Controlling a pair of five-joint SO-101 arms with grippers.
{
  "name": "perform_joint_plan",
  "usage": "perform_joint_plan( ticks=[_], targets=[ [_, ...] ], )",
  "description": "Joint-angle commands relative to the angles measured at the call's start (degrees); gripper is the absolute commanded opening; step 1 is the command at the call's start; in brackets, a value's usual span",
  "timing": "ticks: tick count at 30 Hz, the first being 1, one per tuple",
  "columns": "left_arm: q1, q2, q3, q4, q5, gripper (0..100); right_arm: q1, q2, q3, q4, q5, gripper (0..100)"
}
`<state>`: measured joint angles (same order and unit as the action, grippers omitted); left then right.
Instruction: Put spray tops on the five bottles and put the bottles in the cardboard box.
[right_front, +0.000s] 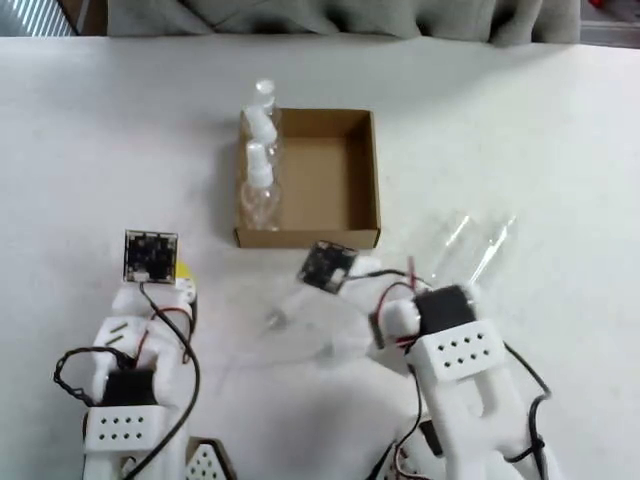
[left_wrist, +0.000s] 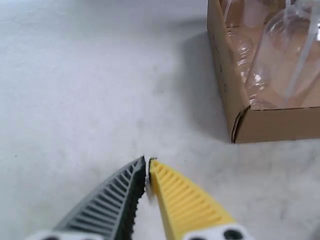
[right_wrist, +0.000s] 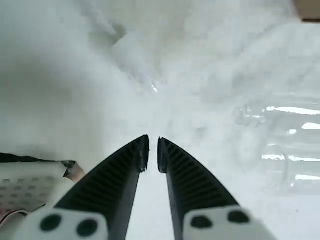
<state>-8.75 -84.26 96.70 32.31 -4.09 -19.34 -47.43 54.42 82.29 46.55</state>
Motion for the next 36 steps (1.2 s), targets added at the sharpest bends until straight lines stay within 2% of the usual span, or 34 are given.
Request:
perform_joint_plan(
  ticks=[1, 8, 12, 19, 27, 36],
  targets=[
    [-0.1, -1.0, -1.7, -1.5, -0.4, 3, 2.1, -1.2, 3.8, -3.6, 0.5, 1.6],
    [-0.1, -1.0, -1.7, -1.2, -0.4, 3, 1.9, -0.7, 10.6, -12.5, 0.0, 1.7],
    [-0.1, -1.0, -1.7, -1.2, -0.4, 3, -0.9, -0.7, 15.5, -18.7, -0.1, 1.7],
    [0.0, -1.0, -1.7, -1.2, -0.4, 3, -6.4, -0.7, 20.6, -29.8, -10.5, 1.7],
    [0.0, -1.0, -1.7, -1.2, -0.4, 3, -9.6, -0.6, 20.5, -37.9, -15.5, 1.7],
    [0.0, -1.0, -1.7, -1.1, -0.4, 3, -18.5, -0.6, 20.5, -46.9, -19.1, 1.7]
  ],
)
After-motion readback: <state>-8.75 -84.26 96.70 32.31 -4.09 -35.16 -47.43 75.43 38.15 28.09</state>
